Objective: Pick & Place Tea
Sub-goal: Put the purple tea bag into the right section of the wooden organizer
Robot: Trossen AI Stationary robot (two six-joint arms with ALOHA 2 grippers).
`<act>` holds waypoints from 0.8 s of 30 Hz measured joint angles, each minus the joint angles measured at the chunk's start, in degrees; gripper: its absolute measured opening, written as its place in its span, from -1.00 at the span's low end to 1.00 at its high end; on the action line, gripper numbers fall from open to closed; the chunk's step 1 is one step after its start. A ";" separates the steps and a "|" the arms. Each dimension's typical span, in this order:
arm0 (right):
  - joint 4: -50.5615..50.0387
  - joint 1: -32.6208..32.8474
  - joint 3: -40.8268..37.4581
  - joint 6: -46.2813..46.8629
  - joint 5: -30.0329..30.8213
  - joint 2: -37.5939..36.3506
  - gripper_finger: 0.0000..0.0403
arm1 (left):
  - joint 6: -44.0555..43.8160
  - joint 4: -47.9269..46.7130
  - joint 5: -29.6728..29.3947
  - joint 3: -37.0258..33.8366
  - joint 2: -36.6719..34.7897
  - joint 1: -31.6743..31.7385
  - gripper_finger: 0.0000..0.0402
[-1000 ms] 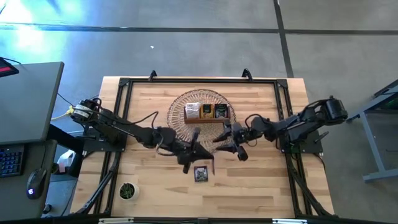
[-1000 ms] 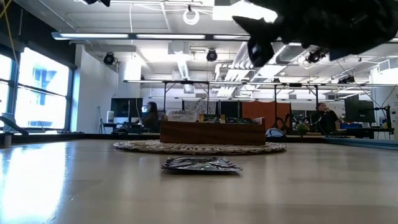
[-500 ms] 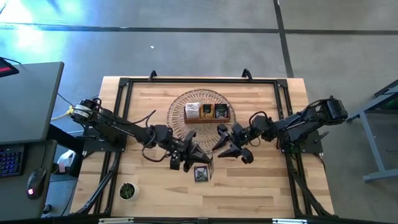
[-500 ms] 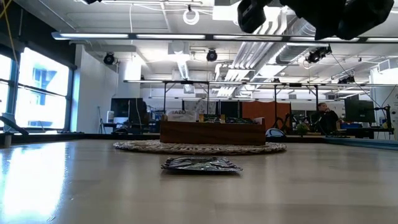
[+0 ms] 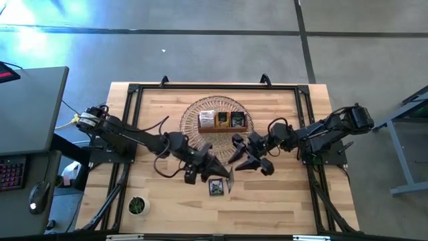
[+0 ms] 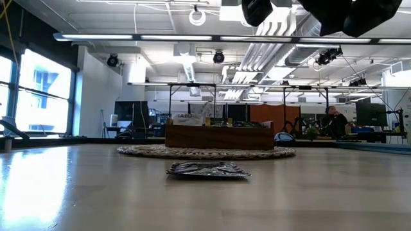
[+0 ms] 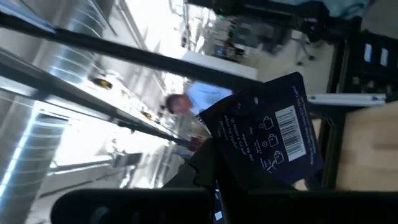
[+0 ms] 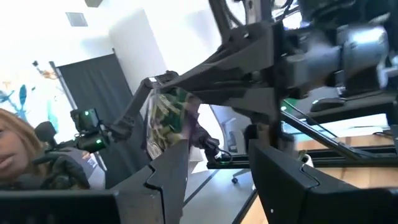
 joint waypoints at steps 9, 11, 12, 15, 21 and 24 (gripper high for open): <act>3.84 1.08 0.00 -0.18 -6.72 0.04 -0.18 | 0.20 -9.28 1.66 5.13 0.00 2.15 -1.00; 4.33 1.55 0.00 -0.45 -7.88 0.04 -0.18 | 0.10 -9.76 2.23 5.13 0.00 2.41 -1.00; 4.56 1.75 0.00 -0.48 -8.03 0.04 -0.18 | -0.15 -9.93 2.31 5.13 0.00 2.89 -1.00; 4.61 2.03 0.00 -0.57 -8.19 0.04 -0.18 | -0.98 -10.00 3.23 5.13 0.00 3.54 -1.00; 4.49 2.01 0.00 -0.44 -7.68 0.04 -0.21 | -1.17 -11.13 5.39 5.13 0.00 4.20 -1.00; 4.43 2.00 0.00 -0.44 -7.23 0.04 -0.29 | -1.15 -12.06 6.33 5.12 0.00 4.19 -1.00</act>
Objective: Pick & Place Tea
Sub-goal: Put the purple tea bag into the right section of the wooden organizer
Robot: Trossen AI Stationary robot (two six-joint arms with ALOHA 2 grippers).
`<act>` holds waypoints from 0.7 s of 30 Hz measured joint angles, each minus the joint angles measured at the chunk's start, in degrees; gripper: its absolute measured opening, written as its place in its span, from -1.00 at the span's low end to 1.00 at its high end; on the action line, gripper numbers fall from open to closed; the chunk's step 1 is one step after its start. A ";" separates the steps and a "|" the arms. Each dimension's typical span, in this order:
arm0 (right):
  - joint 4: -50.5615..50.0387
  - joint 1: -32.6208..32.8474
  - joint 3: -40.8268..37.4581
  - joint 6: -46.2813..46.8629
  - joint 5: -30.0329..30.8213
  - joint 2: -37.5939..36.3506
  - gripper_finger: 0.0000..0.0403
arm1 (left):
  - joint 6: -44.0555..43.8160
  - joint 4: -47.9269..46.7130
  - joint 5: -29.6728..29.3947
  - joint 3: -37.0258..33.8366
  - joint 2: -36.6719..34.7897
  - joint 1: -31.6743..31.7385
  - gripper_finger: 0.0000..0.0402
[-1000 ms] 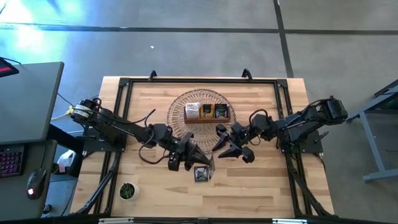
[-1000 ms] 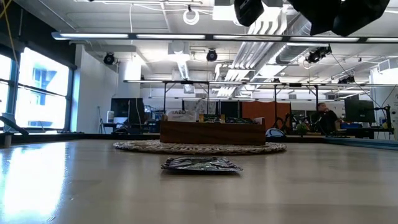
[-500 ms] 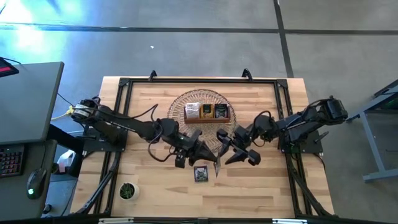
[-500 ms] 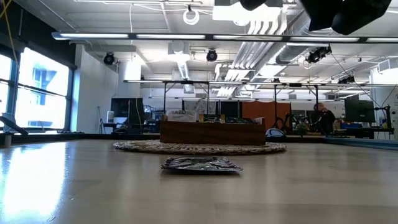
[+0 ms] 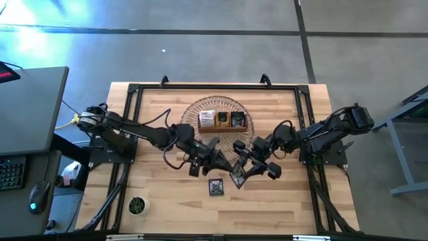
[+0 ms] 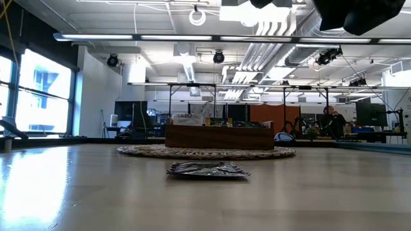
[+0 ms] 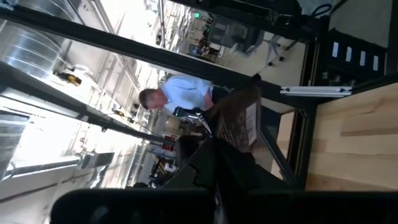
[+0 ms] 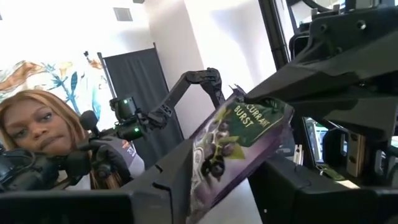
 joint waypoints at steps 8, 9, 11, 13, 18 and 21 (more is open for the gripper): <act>-1.15 -0.03 0.00 -0.10 1.18 0.00 -0.66 | -0.04 -0.74 -0.65 -0.01 0.00 -0.04 -1.00; -1.61 -0.01 -0.02 -0.11 1.65 0.00 -0.72 | -0.04 -0.73 -1.20 -0.01 0.00 -0.06 -1.00; -2.60 -0.02 -0.02 -0.19 2.70 0.00 -0.86 | -0.49 -0.69 -3.00 -0.01 0.00 -0.06 -1.00; -2.95 -0.05 -0.02 -0.49 3.04 0.00 -0.95 | -2.48 -0.70 -4.86 -0.01 0.00 -0.08 -1.00; -3.55 -0.03 -0.02 -0.63 3.19 0.00 -0.86 | -9.88 -0.74 -6.42 -0.01 0.02 -0.10 -1.00; -3.69 -0.03 -0.02 -0.63 3.28 0.00 -0.84 | -12.04 -0.71 -6.89 -0.01 0.02 -0.06 -0.99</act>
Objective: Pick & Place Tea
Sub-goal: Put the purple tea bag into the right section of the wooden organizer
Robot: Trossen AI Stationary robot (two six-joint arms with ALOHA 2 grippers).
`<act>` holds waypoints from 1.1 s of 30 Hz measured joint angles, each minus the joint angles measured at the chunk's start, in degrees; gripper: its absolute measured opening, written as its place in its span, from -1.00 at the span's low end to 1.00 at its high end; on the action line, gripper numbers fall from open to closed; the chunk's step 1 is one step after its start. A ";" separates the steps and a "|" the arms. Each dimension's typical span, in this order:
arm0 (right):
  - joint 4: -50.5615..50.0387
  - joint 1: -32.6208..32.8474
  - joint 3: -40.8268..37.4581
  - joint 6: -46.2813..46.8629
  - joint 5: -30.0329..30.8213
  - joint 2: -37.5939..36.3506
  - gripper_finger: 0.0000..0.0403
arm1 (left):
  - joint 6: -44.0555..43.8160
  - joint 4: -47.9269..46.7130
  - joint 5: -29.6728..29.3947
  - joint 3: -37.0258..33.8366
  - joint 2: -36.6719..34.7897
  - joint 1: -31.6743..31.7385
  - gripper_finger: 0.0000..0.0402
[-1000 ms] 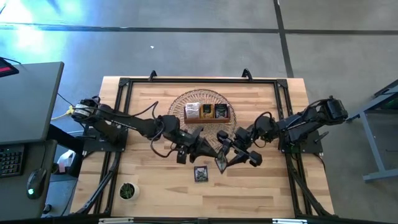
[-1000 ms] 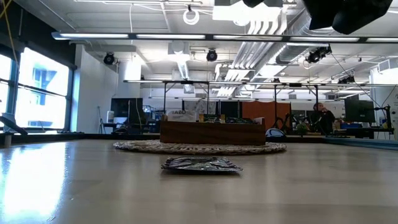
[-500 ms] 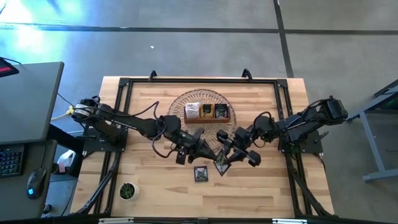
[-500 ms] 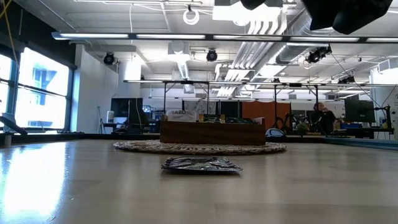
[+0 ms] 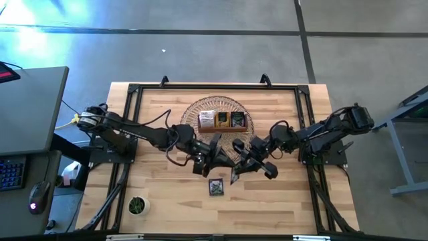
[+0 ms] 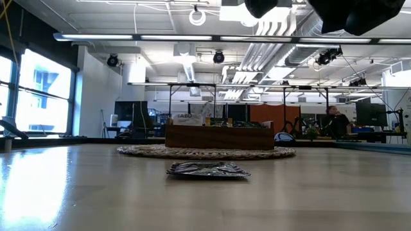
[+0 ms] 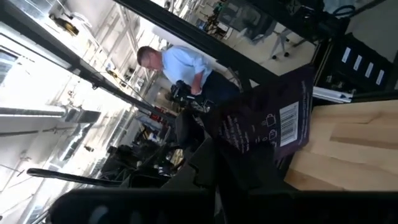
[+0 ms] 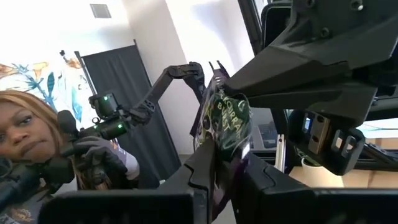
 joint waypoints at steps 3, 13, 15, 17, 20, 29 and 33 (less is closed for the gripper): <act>-0.13 0.02 0.00 -0.02 0.22 0.00 -0.89 | -0.03 0.00 -0.05 -0.02 0.00 0.00 -0.95; -0.02 0.01 0.00 -0.02 0.33 0.00 -0.89 | -1.99 0.02 -2.62 -0.02 0.00 0.00 -0.47; -0.02 0.00 0.00 -0.04 0.33 0.00 -0.89 | -4.96 -0.01 -7.63 -0.02 0.00 -0.02 -0.39; -0.02 0.00 0.00 -0.66 -0.10 0.00 -0.94 | -11.23 -0.22 -13.94 -0.02 0.00 0.00 -0.33; -0.31 -0.17 -0.02 -1.07 -1.06 -0.56 -0.96 | -21.25 -1.63 -23.33 -0.02 -0.14 0.02 -0.29; -25.88 -11.62 -0.02 -7.99 -0.98 -9.66 -0.97 | -40.52 -19.48 -40.76 -0.04 -7.83 0.00 -0.29; -45.38 -17.27 -0.02 -20.32 15.82 -14.34 -0.96 | -45.88 -27.68 -41.22 -0.13 -9.24 0.00 -0.29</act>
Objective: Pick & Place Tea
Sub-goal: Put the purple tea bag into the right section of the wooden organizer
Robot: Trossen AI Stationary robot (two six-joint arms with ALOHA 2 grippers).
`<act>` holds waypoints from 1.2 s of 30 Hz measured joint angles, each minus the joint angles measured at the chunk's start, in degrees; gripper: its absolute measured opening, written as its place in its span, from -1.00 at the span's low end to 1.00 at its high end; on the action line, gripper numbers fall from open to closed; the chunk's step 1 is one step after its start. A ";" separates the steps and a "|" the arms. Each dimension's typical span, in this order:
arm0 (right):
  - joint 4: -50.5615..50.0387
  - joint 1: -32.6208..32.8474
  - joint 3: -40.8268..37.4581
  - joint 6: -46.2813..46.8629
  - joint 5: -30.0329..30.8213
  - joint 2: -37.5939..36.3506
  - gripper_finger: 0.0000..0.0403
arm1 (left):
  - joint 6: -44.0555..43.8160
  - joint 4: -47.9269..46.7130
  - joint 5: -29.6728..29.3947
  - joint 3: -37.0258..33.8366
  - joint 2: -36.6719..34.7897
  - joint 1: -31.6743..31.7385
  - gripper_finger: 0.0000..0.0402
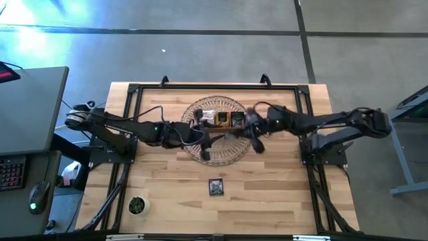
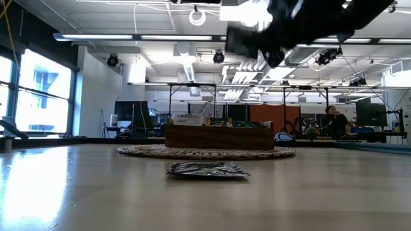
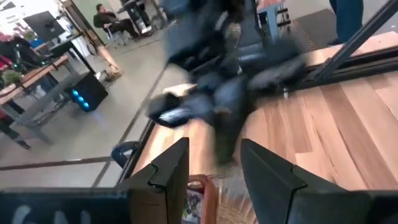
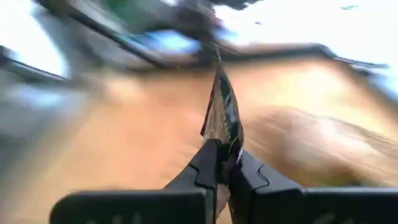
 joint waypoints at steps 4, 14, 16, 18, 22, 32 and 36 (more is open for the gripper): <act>-10.43 -4.99 -0.01 -10.50 14.71 0.46 -0.98 | 1.44 0.39 0.02 0.02 -0.14 0.02 -0.29; -9.52 -15.99 -0.04 -17.70 3.77 11.99 -0.97 | 3.59 0.60 0.00 0.07 -0.14 0.00 -0.29; -9.50 -17.41 -0.04 -17.54 2.50 13.08 -0.97 | 3.47 0.57 0.00 0.07 -0.14 0.00 -0.29; -9.61 -18.36 -0.04 -17.38 2.41 13.27 -0.95 | 3.75 0.45 0.00 0.07 -0.14 0.00 -0.29; -9.31 -19.54 -0.04 -17.30 4.43 13.27 -0.95 | 3.86 0.01 0.00 0.07 -0.12 0.04 -0.29; -8.72 -19.76 -0.04 -16.95 3.27 13.27 -0.81 | 3.69 -0.21 -0.03 0.07 -0.12 0.02 -0.29; -8.31 -19.76 -0.04 -16.33 3.84 13.27 -0.64 | 3.84 -0.19 -0.05 0.09 -0.12 0.03 -0.29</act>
